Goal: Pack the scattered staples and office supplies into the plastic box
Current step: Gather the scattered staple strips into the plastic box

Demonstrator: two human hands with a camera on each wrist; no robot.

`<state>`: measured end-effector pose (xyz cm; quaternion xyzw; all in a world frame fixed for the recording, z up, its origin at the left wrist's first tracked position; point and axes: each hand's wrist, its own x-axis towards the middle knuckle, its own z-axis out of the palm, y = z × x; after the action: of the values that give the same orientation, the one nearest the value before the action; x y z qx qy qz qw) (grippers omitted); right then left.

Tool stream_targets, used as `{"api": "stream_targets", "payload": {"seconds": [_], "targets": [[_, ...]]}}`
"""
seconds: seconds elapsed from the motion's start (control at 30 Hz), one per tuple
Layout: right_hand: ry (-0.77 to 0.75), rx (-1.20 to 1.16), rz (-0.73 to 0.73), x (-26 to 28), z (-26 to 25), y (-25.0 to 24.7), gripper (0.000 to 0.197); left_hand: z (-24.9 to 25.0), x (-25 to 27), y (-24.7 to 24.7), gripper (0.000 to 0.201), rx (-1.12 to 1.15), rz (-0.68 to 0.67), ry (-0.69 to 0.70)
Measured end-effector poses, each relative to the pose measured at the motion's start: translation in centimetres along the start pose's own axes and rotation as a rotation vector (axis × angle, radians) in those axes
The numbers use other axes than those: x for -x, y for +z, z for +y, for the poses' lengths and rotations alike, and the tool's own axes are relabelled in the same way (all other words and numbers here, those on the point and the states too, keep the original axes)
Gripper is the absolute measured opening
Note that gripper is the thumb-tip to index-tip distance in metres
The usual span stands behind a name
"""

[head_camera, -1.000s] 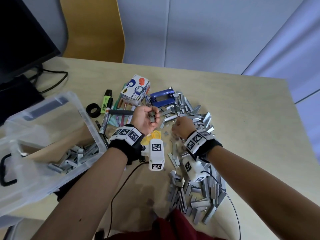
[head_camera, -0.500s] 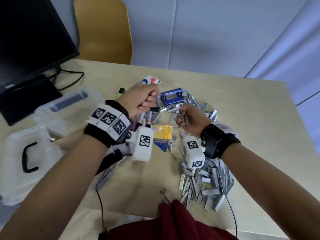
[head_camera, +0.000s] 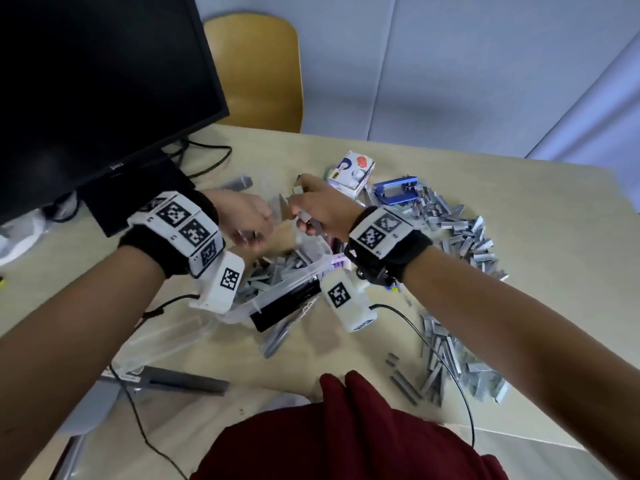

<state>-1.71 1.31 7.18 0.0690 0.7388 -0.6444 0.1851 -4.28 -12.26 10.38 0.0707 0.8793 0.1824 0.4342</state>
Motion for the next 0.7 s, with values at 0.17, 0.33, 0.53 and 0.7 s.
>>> {"api": "stream_targets", "payload": {"seconds": [0.17, 0.33, 0.53, 0.7], "targets": [[-0.066, 0.217, 0.004, -1.1, 0.8, 2.9, 0.029, -1.1, -0.3, 0.4, 0.017, -0.004, -0.056, -0.051], [-0.218, 0.469, 0.021, -0.9, 2.4, 3.2, 0.031, -1.4, -0.3, -0.1, 0.029, 0.017, -0.090, -0.029], [-0.407, 0.665, -0.002, -0.2, 4.0, 2.8, 0.030, -2.3, -0.9, -1.3, 0.022, 0.000, -0.049, 0.007], [-0.368, 0.613, -0.005, 0.8, 4.1, 2.2, 0.027, -1.8, -1.3, -1.9, 0.015, 0.019, 0.097, 0.037]]}}
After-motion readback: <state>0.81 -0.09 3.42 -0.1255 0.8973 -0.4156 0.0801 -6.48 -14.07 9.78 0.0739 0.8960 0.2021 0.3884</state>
